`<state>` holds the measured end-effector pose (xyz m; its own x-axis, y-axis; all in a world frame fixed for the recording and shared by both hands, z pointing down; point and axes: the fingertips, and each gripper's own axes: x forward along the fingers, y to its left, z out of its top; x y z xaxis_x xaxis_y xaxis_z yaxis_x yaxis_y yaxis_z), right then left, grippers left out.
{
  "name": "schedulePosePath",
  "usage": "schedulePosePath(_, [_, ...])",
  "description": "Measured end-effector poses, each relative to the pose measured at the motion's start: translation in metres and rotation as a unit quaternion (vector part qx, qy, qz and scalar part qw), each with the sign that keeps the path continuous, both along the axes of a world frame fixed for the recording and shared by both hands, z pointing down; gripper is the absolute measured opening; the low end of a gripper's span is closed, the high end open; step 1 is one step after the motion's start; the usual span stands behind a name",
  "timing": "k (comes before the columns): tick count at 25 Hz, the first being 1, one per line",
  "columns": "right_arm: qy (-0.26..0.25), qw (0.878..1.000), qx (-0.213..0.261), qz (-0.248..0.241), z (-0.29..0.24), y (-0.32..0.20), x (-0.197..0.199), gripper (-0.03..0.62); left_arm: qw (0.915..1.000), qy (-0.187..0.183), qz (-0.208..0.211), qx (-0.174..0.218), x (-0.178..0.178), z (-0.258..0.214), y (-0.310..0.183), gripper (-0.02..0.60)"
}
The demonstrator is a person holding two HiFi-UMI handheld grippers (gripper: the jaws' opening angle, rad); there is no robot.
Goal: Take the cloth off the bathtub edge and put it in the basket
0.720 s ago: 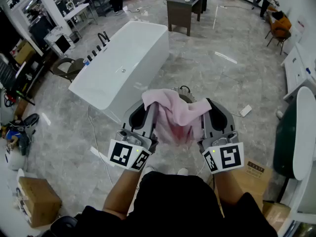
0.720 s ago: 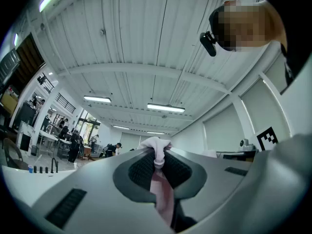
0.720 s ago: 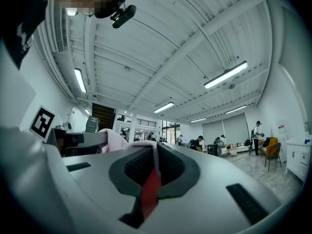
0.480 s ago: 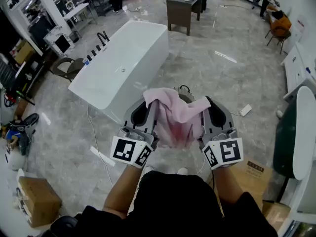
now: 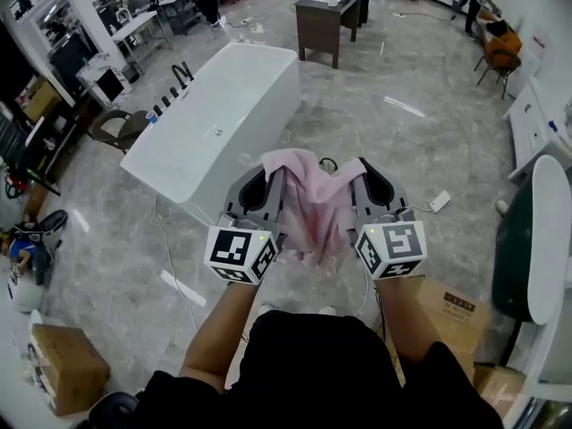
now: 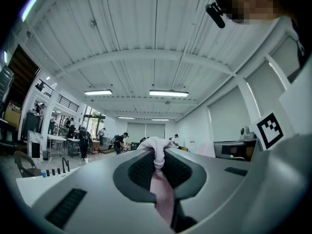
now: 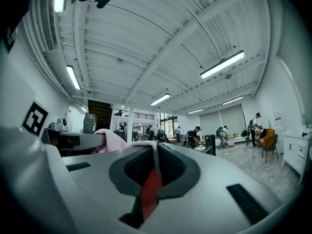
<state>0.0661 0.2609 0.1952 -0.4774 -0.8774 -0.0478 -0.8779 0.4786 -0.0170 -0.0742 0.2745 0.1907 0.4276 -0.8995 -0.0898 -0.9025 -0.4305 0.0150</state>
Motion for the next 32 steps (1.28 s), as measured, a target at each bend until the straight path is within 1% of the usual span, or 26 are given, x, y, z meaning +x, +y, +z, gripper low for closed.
schedulePosePath(2, [0.004, 1.000, 0.007, -0.004, -0.008, -0.005, -0.003, 0.034, 0.9999, -0.010, 0.001, -0.001, 0.003, -0.004, -0.005, 0.038])
schedulePosePath(5, [0.012, 1.000, 0.015, -0.009, -0.015, -0.013, -0.004, 0.034, 0.9999, -0.015, 0.004, 0.001, 0.007, -0.008, -0.013, 0.037])
schedulePosePath(10, [0.014, 1.000, 0.021, -0.015, -0.018, -0.021, -0.004, 0.034, 0.9994, -0.003, -0.006, 0.035, 0.013, -0.016, -0.021, 0.037])
schedulePosePath(14, [0.021, 0.999, 0.034, -0.026, -0.031, -0.026, -0.008, 0.034, 0.9988, -0.017, -0.001, 0.046, 0.031, -0.028, -0.028, 0.037])
schedulePosePath(18, [0.015, 0.998, 0.038, -0.037, -0.039, -0.028, -0.004, 0.034, 0.9986, -0.026, 0.004, 0.046, 0.047, -0.034, -0.024, 0.037])
schedulePosePath(21, [0.014, 0.997, 0.042, -0.057, -0.041, -0.023, -0.006, 0.034, 0.9986, -0.029, -0.001, 0.044, 0.046, -0.035, -0.019, 0.037])
schedulePosePath(25, [0.022, 0.996, 0.050, -0.077, -0.036, -0.022, -0.011, 0.034, 0.9993, -0.015, -0.003, 0.035, 0.044, -0.027, -0.022, 0.037])
schedulePosePath(29, [0.026, 0.996, 0.042, -0.079, -0.030, -0.032, -0.007, 0.034, 0.9991, 0.017, 0.029, 0.026, 0.062, -0.019, -0.035, 0.037])
schedulePosePath(32, [0.018, 0.997, 0.035, -0.071, -0.031, -0.042, -0.003, 0.034, 0.9981, 0.022, 0.050, 0.030, 0.070, -0.019, -0.047, 0.037])
